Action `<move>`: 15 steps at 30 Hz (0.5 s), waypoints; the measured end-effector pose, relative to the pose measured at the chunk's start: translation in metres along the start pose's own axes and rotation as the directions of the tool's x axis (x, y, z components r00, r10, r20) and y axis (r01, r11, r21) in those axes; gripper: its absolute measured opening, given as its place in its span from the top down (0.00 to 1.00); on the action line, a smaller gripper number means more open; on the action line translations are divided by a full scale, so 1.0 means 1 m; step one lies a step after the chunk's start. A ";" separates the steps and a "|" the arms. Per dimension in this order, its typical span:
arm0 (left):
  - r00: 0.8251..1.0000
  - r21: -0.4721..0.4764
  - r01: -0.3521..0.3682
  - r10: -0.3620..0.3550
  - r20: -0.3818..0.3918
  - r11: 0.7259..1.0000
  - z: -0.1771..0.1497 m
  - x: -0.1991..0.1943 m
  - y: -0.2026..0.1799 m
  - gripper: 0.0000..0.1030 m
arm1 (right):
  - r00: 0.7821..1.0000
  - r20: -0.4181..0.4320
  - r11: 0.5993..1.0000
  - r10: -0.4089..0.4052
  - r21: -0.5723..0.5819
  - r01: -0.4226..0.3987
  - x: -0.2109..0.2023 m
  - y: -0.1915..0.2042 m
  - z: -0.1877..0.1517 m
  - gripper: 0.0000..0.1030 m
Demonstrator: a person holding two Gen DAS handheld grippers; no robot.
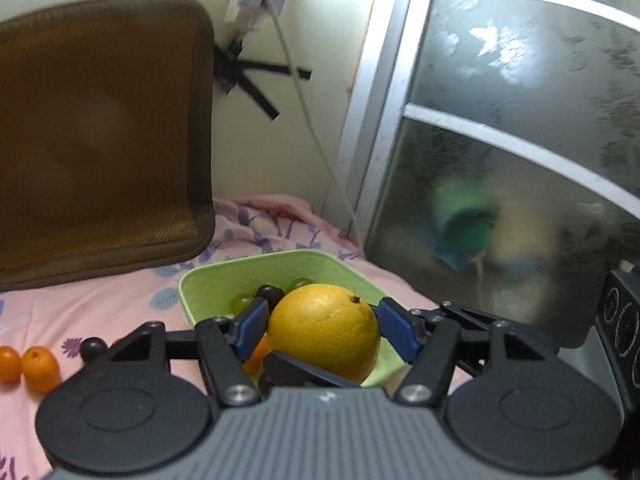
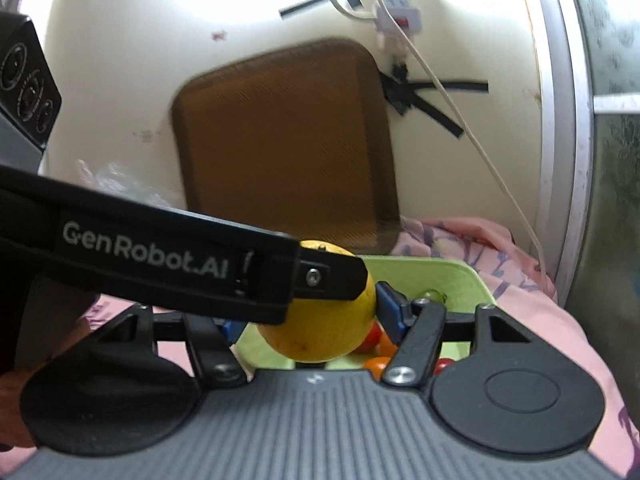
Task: Organize fruits
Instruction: 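Carry the grapefruit with both tools into the green basket and release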
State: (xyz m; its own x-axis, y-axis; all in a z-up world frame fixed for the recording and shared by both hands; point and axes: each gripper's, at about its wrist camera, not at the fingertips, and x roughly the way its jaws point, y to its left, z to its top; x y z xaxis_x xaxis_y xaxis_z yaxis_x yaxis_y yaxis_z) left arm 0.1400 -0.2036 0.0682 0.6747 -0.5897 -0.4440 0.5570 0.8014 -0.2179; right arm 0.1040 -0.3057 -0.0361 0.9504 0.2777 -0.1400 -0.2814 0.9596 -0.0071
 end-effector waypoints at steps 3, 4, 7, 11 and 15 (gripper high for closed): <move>1.000 -0.012 -0.010 0.010 -0.027 1.000 -0.002 0.016 0.003 0.42 | 0.999 -0.039 0.999 -0.032 0.014 0.033 0.013 -0.006 -0.005 0.35; 0.999 -0.010 -0.012 0.012 -0.032 1.000 -0.002 0.020 0.003 0.42 | 0.998 -0.048 0.999 -0.038 0.018 0.039 0.015 -0.008 -0.006 0.34; 0.999 0.011 -0.031 0.032 -0.041 0.999 -0.007 0.026 -0.001 0.40 | 0.996 -0.076 0.999 -0.041 0.030 0.044 0.019 -0.012 -0.007 0.34; 0.998 0.018 -0.046 0.047 -0.032 0.999 -0.010 0.023 -0.003 0.40 | 0.998 -0.024 0.999 -0.053 0.002 0.053 0.010 -0.005 -0.005 0.33; 0.999 -0.011 -0.044 0.044 0.005 0.999 -0.013 -0.004 -0.001 0.40 | 0.997 0.001 0.997 -0.078 0.009 0.078 -0.003 0.005 -0.004 0.33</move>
State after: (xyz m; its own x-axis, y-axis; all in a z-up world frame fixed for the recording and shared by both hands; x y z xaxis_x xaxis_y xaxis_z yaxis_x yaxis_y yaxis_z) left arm 0.1311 -0.2006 0.0589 0.7011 -0.5543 -0.4486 0.5216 0.8276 -0.2074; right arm 0.0997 -0.3021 -0.0395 0.9695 0.2025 -0.1383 -0.2057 0.9786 -0.0091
